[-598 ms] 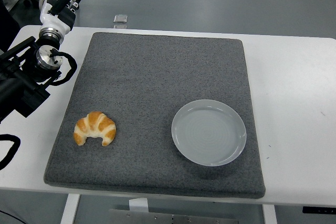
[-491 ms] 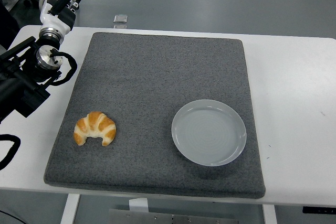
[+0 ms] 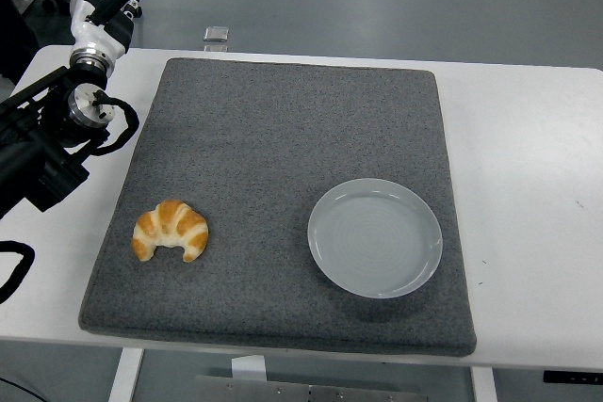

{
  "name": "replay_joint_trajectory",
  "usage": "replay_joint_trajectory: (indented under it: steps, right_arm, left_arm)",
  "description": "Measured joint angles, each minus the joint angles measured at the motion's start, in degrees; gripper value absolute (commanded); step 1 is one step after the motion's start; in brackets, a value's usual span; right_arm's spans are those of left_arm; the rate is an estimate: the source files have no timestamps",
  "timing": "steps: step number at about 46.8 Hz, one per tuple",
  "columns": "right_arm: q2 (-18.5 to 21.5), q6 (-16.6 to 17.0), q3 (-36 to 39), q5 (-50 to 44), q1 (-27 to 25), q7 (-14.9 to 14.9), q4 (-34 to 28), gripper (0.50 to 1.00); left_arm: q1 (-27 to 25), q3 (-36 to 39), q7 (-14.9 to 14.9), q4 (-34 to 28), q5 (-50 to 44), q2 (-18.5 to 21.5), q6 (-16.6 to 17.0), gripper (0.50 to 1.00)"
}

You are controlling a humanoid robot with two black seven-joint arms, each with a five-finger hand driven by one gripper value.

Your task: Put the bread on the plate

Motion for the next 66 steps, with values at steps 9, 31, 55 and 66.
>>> replay_joint_trajectory:
  steps: [9,31,55,66]
  right_arm:
    - [0.00,-0.02,0.00,0.00,0.00,0.00,0.00,0.930]
    - [0.00,-0.05,0.00,0.00,0.00,0.01,0.00,0.930]
    - [0.00,-0.04,0.00,0.00,0.00,0.00,0.00,0.930]
    - [0.00,-0.04,0.00,0.00,0.00,0.00,0.00,0.930]
  left_arm:
    - [-0.39,0.12,0.10,-0.07,15.70,0.30,0.29,0.994]
    - [-7.85,17.11,5.06,-12.60,28.81,15.33,-0.11,0.992]
    - [-25.34,41.59,16.74,-34.91,29.27,31.68,-6.12,0.992]
    - [-36.93,51.93,21.10,-43.10,31.11,35.72,-8.06,0.992]
